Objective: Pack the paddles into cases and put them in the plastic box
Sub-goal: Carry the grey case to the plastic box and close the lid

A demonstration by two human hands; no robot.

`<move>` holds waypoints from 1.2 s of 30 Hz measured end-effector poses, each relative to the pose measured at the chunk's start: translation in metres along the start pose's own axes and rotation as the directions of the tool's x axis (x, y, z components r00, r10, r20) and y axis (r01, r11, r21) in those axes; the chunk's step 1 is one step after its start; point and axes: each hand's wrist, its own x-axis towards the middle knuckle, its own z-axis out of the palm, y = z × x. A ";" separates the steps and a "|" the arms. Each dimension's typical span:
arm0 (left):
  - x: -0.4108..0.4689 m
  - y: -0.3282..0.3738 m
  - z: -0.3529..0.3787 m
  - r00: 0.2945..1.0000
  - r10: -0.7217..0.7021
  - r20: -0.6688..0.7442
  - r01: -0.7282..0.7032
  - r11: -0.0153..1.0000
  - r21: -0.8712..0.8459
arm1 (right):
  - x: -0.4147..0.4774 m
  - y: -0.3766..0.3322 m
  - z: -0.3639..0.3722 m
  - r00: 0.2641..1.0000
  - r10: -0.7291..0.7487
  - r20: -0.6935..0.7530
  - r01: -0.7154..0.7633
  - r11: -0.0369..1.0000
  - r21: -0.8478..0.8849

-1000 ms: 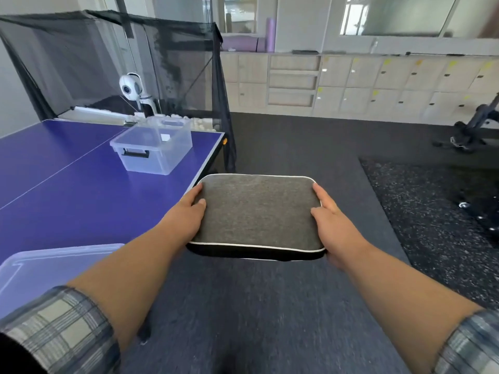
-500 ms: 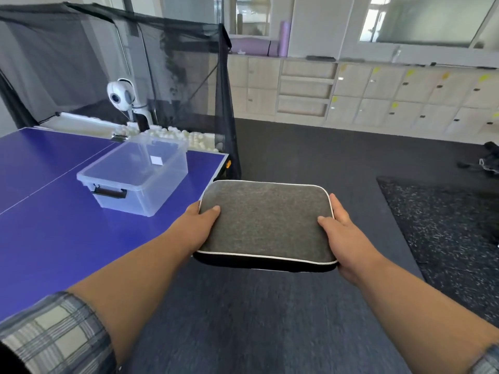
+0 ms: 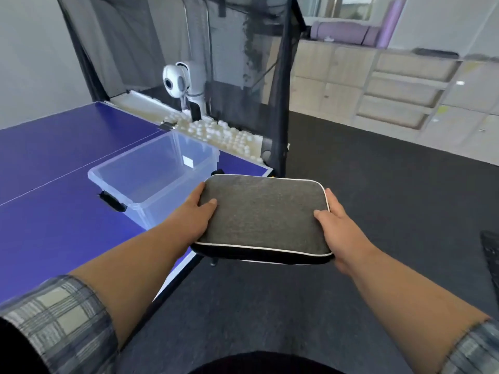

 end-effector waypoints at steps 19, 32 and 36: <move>0.216 -0.016 -0.153 0.825 -0.331 -0.458 0.221 0.935 -0.278 | 0.314 -0.115 0.243 0.903 -0.051 0.426 0.098 0.991 -0.089; 0.317 -0.116 -0.158 0.600 -0.735 -0.316 0.374 0.607 -0.701 | 0.473 -0.067 0.398 0.703 0.246 0.667 0.098 0.896 -0.433; 0.341 -0.151 -0.141 0.448 -0.875 -0.186 0.500 0.417 -0.759 | 0.505 -0.032 0.438 0.646 0.382 0.661 0.092 0.820 -0.565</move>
